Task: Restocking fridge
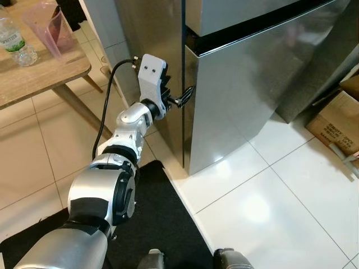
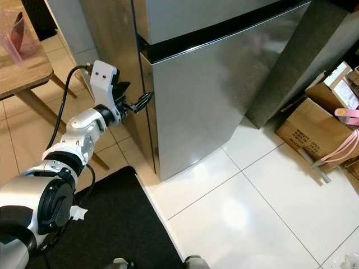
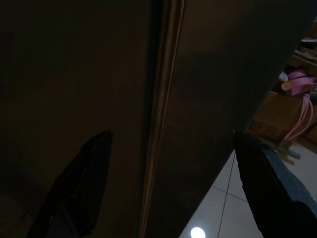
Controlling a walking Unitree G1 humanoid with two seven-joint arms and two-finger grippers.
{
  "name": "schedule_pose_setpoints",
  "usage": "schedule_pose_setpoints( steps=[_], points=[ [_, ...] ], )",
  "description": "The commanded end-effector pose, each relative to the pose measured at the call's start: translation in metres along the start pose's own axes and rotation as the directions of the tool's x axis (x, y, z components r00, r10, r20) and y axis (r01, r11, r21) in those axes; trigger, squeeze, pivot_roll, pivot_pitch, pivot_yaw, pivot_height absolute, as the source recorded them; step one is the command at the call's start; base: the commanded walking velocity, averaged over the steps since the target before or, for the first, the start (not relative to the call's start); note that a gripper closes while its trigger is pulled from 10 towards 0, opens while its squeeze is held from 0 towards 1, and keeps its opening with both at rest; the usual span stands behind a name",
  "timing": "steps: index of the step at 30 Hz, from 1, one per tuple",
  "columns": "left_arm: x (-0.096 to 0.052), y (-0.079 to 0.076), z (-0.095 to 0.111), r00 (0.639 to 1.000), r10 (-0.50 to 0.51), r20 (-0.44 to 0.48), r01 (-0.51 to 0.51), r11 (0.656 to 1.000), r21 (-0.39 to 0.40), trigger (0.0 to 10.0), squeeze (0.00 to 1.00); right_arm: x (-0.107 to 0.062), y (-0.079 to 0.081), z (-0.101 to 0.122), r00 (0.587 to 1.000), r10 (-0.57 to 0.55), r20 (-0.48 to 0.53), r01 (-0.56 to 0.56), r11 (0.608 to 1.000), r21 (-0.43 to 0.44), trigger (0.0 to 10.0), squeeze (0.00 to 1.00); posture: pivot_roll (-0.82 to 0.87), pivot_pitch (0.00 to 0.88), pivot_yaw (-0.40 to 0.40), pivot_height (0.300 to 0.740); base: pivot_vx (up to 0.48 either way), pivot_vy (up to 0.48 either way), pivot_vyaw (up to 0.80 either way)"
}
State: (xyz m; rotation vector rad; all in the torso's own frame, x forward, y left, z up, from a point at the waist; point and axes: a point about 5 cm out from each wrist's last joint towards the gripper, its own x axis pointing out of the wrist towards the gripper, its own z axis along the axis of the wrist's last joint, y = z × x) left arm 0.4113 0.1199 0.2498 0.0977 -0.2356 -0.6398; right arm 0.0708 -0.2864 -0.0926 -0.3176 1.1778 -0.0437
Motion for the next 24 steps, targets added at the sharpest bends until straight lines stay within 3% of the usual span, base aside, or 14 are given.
schedule_pose_setpoints(
  steps=[1, 14, 18, 24],
  points=[
    [0.011, -0.010, 0.012, 0.997, -0.060, 0.042, 0.060, 0.998, 0.014, 10.0, 0.00, -0.005, 0.004, -0.020, 0.999, 0.001, -0.050, 0.000, 1.000, 0.014, 10.0, 0.00, -0.22, 0.344, 0.003, 0.740, 0.000, 0.000, 0.00],
    [0.017, -0.029, 0.019, 0.959, -0.271, 0.079, 0.270, 0.963, 0.021, 10.0, 0.00, -0.005, 0.010, -0.023, 0.999, 0.007, -0.052, -0.005, 1.000, 0.025, 10.0, 0.00, -0.21, 0.346, 0.026, 0.740, 0.000, 0.000, 0.00],
    [0.017, -0.029, 0.017, 0.967, -0.249, 0.053, 0.246, 0.967, 0.060, 10.0, 0.00, -0.004, 0.013, -0.020, 0.999, 0.007, -0.043, -0.006, 0.999, 0.031, 10.0, 0.00, -0.21, 0.344, 0.031, 0.740, 0.000, 0.000, 0.00],
    [0.017, -0.026, 0.019, 0.971, -0.231, 0.064, 0.229, 0.972, 0.043, 10.0, 0.00, -0.004, 0.015, -0.021, 0.999, 0.009, -0.046, -0.008, 0.999, 0.035, 10.0, 0.00, -0.21, 0.333, 0.042, 0.740, 0.000, 0.000, 0.00]
  ],
)
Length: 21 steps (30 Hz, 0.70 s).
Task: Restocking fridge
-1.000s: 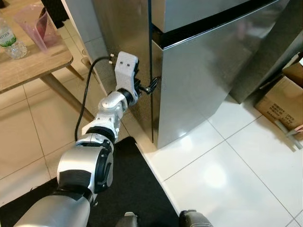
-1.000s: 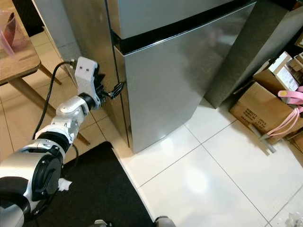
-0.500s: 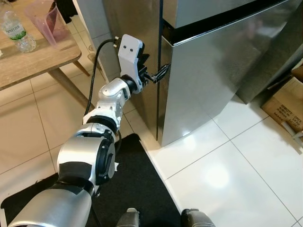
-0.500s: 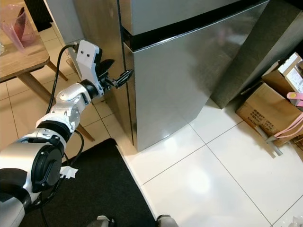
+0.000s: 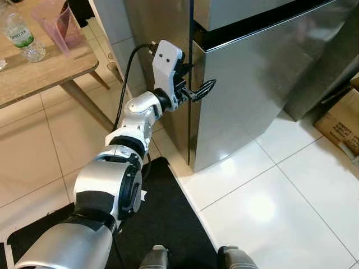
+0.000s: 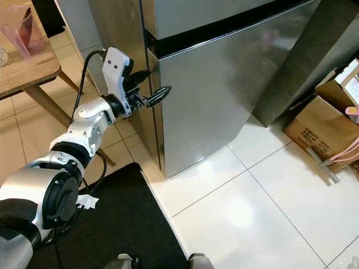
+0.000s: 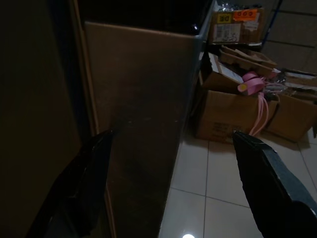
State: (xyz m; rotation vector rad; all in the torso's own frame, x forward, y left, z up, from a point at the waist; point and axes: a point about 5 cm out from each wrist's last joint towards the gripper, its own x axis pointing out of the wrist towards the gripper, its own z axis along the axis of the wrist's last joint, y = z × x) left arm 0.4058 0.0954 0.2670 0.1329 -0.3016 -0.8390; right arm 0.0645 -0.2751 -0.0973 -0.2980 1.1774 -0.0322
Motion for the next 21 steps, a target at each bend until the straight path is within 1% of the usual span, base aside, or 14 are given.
schedule_pose_setpoints(
  steps=[1, 2, 4, 5, 8, 10, 15, 21],
  points=[
    [0.005, -0.007, 0.001, 0.999, -0.048, 0.009, 0.048, 0.999, -0.006, 10.0, 0.00, -0.004, 0.002, -0.016, 0.999, -0.010, -0.050, 0.012, 1.000, 0.027, 10.0, 0.00, -0.21, 0.332, 0.042, 0.740, 0.000, 0.000, 0.00],
    [0.005, -0.007, 0.001, 0.999, -0.048, 0.009, 0.048, 0.999, -0.006, 10.0, 0.00, -0.004, 0.002, -0.016, 0.999, -0.010, -0.050, 0.012, 1.000, 0.027, 10.0, 0.00, -0.21, 0.332, 0.042, 0.740, 0.000, 0.000, 0.00],
    [0.008, -0.014, 0.001, 0.994, -0.108, 0.028, 0.108, 0.994, -0.022, 10.0, 0.00, -0.004, 0.002, -0.016, 0.999, -0.011, -0.050, 0.013, 1.000, 0.028, 10.0, 0.00, -0.21, 0.329, 0.043, 0.740, 0.000, 0.000, 0.00],
    [0.008, -0.014, 0.001, 0.994, -0.108, 0.028, 0.108, 0.994, -0.022, 10.0, 0.00, -0.004, 0.002, -0.016, 0.999, -0.011, -0.050, 0.013, 1.000, 0.028, 10.0, 0.00, -0.21, 0.329, 0.043, 0.740, 0.000, 0.000, 0.00],
    [0.014, -0.026, 0.000, 0.979, -0.193, 0.059, 0.196, 0.980, -0.038, 10.0, 0.00, -0.004, 0.001, -0.015, 0.999, -0.014, -0.046, 0.016, 0.999, 0.030, 10.0, 0.00, -0.21, 0.327, 0.043, 0.740, 0.000, 0.000, 0.00],
    [0.016, -0.032, 0.000, 0.971, -0.226, 0.073, 0.230, 0.972, -0.044, 10.0, 0.00, -0.003, 0.000, -0.014, 0.999, -0.016, -0.043, 0.017, 0.999, 0.030, 10.0, 0.00, -0.21, 0.326, 0.042, 0.740, 0.000, 0.000, 0.00],
    [0.017, -0.036, -0.002, 0.967, -0.241, 0.082, 0.246, 0.968, -0.051, 10.0, 0.00, -0.003, -0.001, -0.013, 0.999, -0.018, -0.041, 0.019, 0.999, 0.030, 10.0, 0.00, -0.21, 0.326, 0.042, 0.740, 0.000, 0.000, 0.00],
    [0.017, -0.036, 0.000, 0.963, -0.254, 0.094, 0.259, 0.965, -0.049, 10.0, 0.00, -0.003, 0.000, -0.013, 0.999, -0.018, -0.041, 0.019, 0.999, 0.030, 10.0, 0.00, -0.21, 0.328, 0.045, 0.740, 0.000, 0.000, 0.00]
  ],
)
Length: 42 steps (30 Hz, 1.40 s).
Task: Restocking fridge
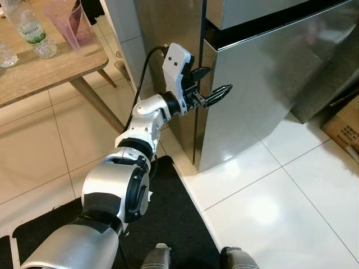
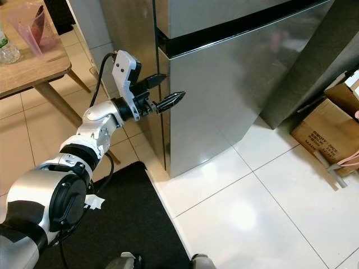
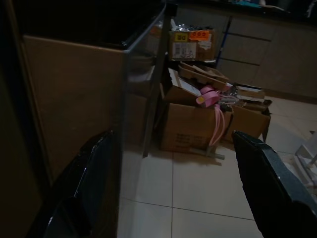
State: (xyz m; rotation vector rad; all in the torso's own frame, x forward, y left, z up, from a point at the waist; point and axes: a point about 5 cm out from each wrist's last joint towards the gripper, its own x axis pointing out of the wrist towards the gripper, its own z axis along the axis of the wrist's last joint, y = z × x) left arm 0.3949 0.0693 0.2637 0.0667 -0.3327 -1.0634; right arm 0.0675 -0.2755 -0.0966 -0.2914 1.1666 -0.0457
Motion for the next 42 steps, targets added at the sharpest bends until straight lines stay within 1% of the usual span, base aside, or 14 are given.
schedule_pose_setpoints(
  steps=[1, 5, 7, 8, 9, 12, 13, 16, 24, 28, 31, 37, 40, 42],
  points=[
    [0.007, -0.008, -0.001, 0.999, -0.051, 0.008, 0.051, 0.999, 0.008, 10.0, 0.00, -0.004, 0.001, -0.016, 0.999, -0.010, -0.050, 0.011, 1.000, 0.018, 10.0, 0.00, -0.21, 0.328, 0.046, 0.740, 0.000, 0.000, 0.00],
    [0.006, -0.007, -0.002, 0.999, -0.035, -0.007, 0.035, 0.999, 0.020, 10.0, 0.00, -0.004, 0.001, -0.016, 0.999, -0.009, -0.050, 0.010, 1.000, 0.019, 10.0, 0.00, -0.21, 0.329, 0.049, 0.740, 0.000, 0.000, 0.00],
    [0.003, -0.002, -0.005, 0.999, 0.027, -0.047, -0.024, 0.998, 0.053, 10.0, 0.00, -0.004, 0.002, -0.017, 0.999, -0.008, -0.050, 0.009, 1.000, 0.021, 10.0, 0.00, -0.21, 0.329, 0.049, 0.740, 0.000, 0.000, 0.00],
    [0.000, 0.001, -0.006, 0.995, 0.078, -0.068, -0.072, 0.994, 0.076, 10.0, 0.00, -0.004, 0.003, -0.017, 0.999, -0.007, -0.050, 0.009, 1.000, 0.022, 10.0, 0.00, -0.20, 0.330, 0.049, 0.740, 0.000, 0.000, 0.00],
    [0.000, 0.001, -0.006, 0.995, 0.078, -0.068, -0.072, 0.994, 0.076, 10.0, 0.00, -0.004, 0.003, -0.017, 0.999, -0.007, -0.050, 0.009, 1.000, 0.022, 10.0, 0.00, -0.20, 0.330, 0.049, 0.740, 0.000, 0.000, 0.00],
    [-0.006, 0.010, -0.007, 0.979, 0.180, -0.091, -0.171, 0.980, 0.102, 10.0, 0.00, -0.004, 0.003, -0.017, 0.999, -0.007, -0.052, 0.008, 1.000, 0.023, 10.0, 0.00, -0.21, 0.333, 0.049, 0.740, 0.000, 0.000, 0.00],
    [-0.006, 0.010, -0.007, 0.979, 0.180, -0.091, -0.171, 0.980, 0.102, 10.0, 0.00, -0.004, 0.003, -0.017, 0.999, -0.007, -0.052, 0.008, 1.000, 0.023, 10.0, 0.00, -0.21, 0.333, 0.049, 0.740, 0.000, 0.000, 0.00],
    [-0.010, 0.018, -0.004, 0.963, 0.255, -0.090, -0.245, 0.964, 0.107, 10.0, 0.00, -0.005, 0.003, -0.019, 0.998, -0.008, -0.055, 0.009, 1.000, 0.023, 10.0, 0.00, -0.21, 0.337, 0.047, 0.740, 0.000, 0.000, 0.00],
    [-0.008, 0.020, 0.002, 0.959, 0.271, -0.083, -0.260, 0.958, 0.124, 10.0, 0.00, -0.006, 0.001, -0.021, 0.998, -0.012, -0.056, 0.013, 1.000, 0.022, 10.0, 0.00, -0.22, 0.345, 0.051, 0.740, 0.000, 0.000, 0.00],
    [0.001, 0.020, 0.011, 0.957, 0.281, -0.068, -0.271, 0.954, 0.129, 10.0, 0.00, -0.007, 0.001, -0.025, 0.998, -0.014, -0.058, 0.016, 1.000, 0.025, 10.0, 0.00, -0.23, 0.360, 0.054, 0.740, 0.000, 0.000, 0.00],
    [0.004, 0.021, 0.014, 0.954, 0.293, -0.067, -0.282, 0.950, 0.135, 10.0, 0.00, -0.008, 0.001, -0.027, 0.998, -0.015, -0.062, 0.017, 1.000, 0.026, 10.0, 0.00, -0.23, 0.365, 0.053, 0.740, 0.000, 0.000, 0.00],
    [0.006, 0.023, 0.018, 0.946, 0.317, -0.062, -0.308, 0.943, 0.122, 10.0, 0.00, -0.010, 0.001, -0.032, 0.998, -0.017, -0.068, 0.019, 0.999, 0.026, 10.0, 0.00, -0.24, 0.374, 0.052, 0.740, 0.000, 0.000, 0.00],
    [0.009, 0.021, 0.019, 0.952, 0.300, -0.057, -0.295, 0.952, 0.075, 10.0, 0.00, -0.011, -0.001, -0.034, 0.997, -0.022, -0.069, 0.024, 0.999, 0.025, 10.0, 0.00, -0.25, 0.384, 0.051, 0.740, 0.000, 0.000, 0.00],
    [0.010, 0.021, 0.019, 0.954, 0.294, -0.056, -0.290, 0.955, 0.068, 10.0, 0.00, -0.011, -0.002, -0.035, 0.997, -0.023, -0.069, 0.025, 0.999, 0.025, 10.0, 0.00, -0.25, 0.386, 0.051, 0.740, 0.000, 0.000, 0.00]
  ],
)
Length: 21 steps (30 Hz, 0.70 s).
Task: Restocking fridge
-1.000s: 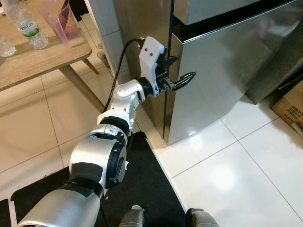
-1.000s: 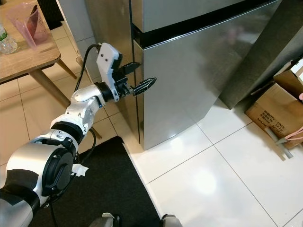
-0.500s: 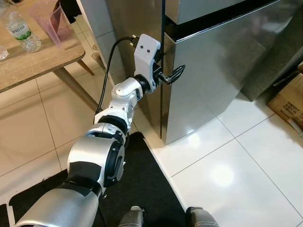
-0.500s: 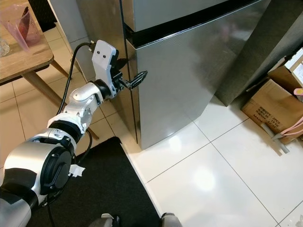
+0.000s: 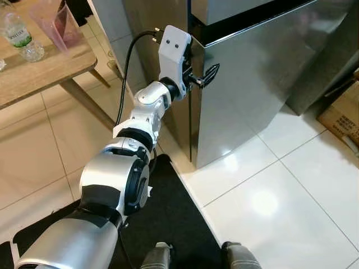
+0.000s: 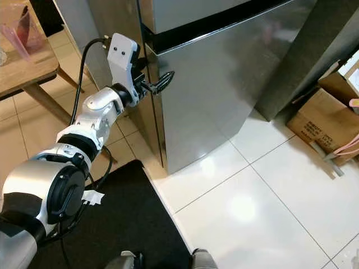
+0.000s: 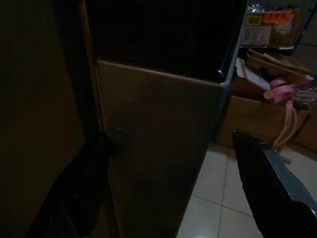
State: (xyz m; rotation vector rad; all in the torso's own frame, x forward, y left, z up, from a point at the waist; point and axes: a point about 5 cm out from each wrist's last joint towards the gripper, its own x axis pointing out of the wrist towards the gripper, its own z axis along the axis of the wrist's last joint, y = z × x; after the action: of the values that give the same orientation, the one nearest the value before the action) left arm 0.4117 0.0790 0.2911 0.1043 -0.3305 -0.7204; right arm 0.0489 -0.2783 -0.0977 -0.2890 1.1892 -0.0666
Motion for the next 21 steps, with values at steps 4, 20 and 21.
schedule_pose_setpoints(
  steps=[4, 20, 21],
  points=[
    [0.004, -0.008, -0.003, 0.998, -0.057, -0.021, 0.057, 0.998, -0.041, 10.0, 0.00, -0.005, -0.003, -0.017, 0.999, -0.015, -0.039, 0.016, 1.000, 0.015, 10.0, 0.00, -0.25, 0.392, 0.051, 0.740, 0.000, 0.000, 0.00],
    [0.013, -0.050, 0.002, 0.894, -0.438, 0.092, 0.445, 0.891, -0.089, 10.0, 0.00, -0.004, 0.001, -0.013, 1.000, -0.016, -0.026, 0.017, 1.000, 0.020, 10.0, 0.00, -0.24, 0.389, 0.067, 0.740, 0.000, 0.000, 0.00],
    [0.014, -0.053, 0.002, 0.886, -0.453, 0.098, 0.461, 0.883, -0.086, 10.0, 0.00, -0.004, 0.001, -0.012, 1.000, -0.017, -0.023, 0.017, 1.000, 0.022, 10.0, 0.00, -0.24, 0.386, 0.069, 0.740, 0.000, 0.000, 0.00]
  ],
)
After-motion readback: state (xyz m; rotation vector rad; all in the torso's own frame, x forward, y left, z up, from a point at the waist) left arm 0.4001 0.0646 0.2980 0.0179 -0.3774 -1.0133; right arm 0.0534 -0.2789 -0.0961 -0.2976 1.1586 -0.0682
